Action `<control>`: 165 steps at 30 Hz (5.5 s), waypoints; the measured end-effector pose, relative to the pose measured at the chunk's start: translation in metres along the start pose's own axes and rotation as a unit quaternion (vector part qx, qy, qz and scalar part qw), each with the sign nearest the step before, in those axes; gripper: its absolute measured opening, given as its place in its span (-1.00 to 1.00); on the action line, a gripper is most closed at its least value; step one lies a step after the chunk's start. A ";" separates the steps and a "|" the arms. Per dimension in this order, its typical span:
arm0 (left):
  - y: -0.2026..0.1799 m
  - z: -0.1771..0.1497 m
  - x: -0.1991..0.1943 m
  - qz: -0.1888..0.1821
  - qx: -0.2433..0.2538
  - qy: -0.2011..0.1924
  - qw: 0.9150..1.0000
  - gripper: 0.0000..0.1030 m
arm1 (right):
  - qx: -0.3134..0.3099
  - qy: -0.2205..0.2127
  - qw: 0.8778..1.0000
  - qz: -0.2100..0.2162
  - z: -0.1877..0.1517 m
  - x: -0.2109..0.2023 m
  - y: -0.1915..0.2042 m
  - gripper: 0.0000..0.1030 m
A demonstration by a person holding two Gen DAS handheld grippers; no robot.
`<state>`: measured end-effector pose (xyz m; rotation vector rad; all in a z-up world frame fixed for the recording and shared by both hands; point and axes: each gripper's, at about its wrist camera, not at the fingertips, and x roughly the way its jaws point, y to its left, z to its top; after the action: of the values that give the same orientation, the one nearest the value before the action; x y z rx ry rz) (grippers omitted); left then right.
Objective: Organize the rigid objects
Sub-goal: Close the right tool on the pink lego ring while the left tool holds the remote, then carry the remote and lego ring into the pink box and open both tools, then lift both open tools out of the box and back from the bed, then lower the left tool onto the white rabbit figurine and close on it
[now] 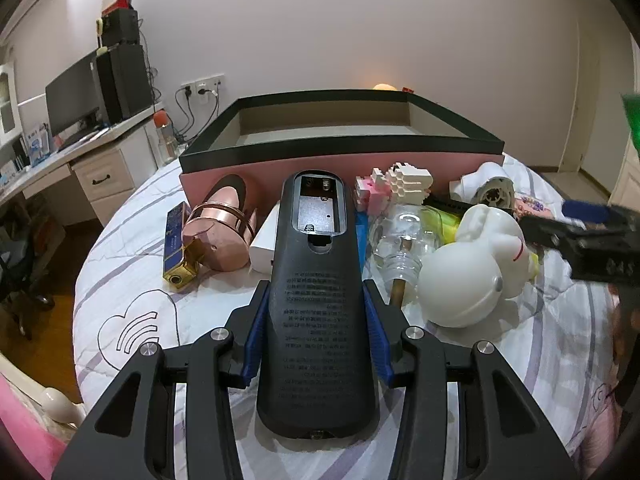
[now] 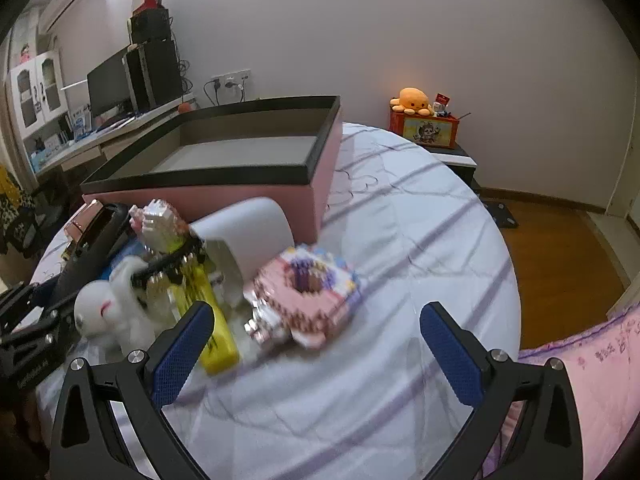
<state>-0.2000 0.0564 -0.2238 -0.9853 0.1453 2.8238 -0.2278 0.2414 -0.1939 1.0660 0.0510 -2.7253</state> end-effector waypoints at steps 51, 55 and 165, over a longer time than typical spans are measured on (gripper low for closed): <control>0.032 0.003 0.003 -0.061 -0.067 0.038 0.995 0.01 | -0.012 0.007 0.996 0.090 0.009 -0.019 0.023 0.24; 0.028 0.005 0.002 -0.069 -0.055 0.034 0.996 -0.15 | -0.013 0.005 0.996 0.088 0.009 -0.018 0.022 0.24; -0.041 0.028 -0.025 -0.092 0.054 0.023 0.994 1.00 | 0.042 -0.103 0.993 0.031 0.010 -0.074 -0.009 1.00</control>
<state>-0.1908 0.0978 -0.1885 -0.9872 0.2007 2.5988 -0.1832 0.2632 -0.1371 0.7852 -0.1283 -2.7861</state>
